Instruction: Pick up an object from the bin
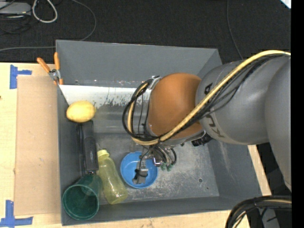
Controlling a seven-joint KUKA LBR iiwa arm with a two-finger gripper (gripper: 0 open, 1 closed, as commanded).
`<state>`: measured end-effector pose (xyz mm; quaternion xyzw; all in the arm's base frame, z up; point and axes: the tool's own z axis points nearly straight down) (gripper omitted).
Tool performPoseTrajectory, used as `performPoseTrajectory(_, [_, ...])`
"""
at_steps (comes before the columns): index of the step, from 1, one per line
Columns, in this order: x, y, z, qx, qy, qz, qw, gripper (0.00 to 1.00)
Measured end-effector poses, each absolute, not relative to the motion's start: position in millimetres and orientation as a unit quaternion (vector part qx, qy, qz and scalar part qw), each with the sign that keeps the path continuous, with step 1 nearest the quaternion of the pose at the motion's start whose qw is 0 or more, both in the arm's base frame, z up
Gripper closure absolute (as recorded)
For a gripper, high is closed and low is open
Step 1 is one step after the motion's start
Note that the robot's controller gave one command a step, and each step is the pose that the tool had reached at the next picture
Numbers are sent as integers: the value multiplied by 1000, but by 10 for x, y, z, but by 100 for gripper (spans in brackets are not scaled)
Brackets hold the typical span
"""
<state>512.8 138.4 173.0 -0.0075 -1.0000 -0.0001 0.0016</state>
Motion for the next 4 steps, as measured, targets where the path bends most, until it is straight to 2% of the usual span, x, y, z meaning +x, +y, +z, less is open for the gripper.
performPoseTrajectory(1, [5128,1384,1728,-7,-1000,0,1,0])
performPoseTrajectory(2, [5148,1336,1474,20,-1000,-1,-3,0])
performPoseTrajectory(3, [4749,1456,1269,131,-991,-1,-1,0])
performPoseTrajectory(4, [5009,1169,678,31,-1000,2,4,0])
